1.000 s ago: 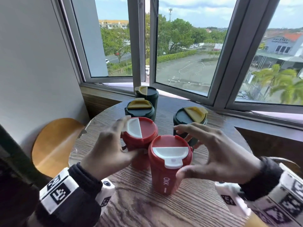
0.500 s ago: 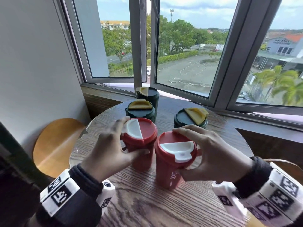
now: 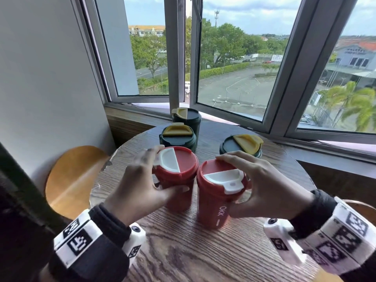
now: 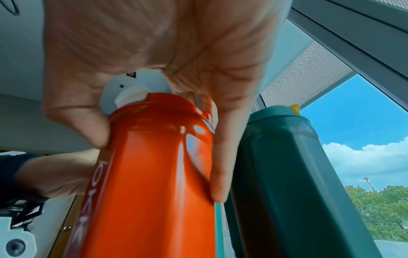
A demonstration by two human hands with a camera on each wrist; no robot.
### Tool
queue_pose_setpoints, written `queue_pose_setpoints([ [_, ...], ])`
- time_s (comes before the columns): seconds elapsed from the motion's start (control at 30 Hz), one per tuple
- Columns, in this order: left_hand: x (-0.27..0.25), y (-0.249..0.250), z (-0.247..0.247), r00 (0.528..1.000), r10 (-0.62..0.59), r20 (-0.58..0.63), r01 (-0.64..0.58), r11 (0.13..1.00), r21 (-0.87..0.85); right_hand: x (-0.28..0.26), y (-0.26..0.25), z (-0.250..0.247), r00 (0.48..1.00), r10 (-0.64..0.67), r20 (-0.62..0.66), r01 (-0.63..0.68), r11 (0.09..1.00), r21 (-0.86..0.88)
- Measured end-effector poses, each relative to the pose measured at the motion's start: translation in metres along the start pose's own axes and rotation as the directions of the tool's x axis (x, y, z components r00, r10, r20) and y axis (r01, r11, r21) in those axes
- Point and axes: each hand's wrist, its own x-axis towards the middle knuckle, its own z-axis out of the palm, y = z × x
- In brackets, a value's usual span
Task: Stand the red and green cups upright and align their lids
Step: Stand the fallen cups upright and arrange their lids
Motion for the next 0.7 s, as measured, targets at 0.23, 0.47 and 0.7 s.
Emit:
queue_pose_setpoints([
  [0.23,0.0008,0.0008,0.0009,0.999,-0.012,0.052,0.012,1.0,-0.007,-0.0043,-0.0024,-0.0062,0.999,0.024,0.021,-0.024,1.0,-0.004],
  [0.47,0.0015,-0.003,-0.0001,0.999,0.029,0.014,-0.029,1.0,-0.002,-0.0052,-0.0018,-0.0061,1.0,0.011,0.002,-0.011,0.999,0.05],
  [0.7,-0.0026,0.0013,-0.002,1.0,-0.013,0.006,0.013,1.0,0.003,-0.005,0.0024,-0.0084,0.998,-0.066,0.006,0.065,0.99,0.127],
])
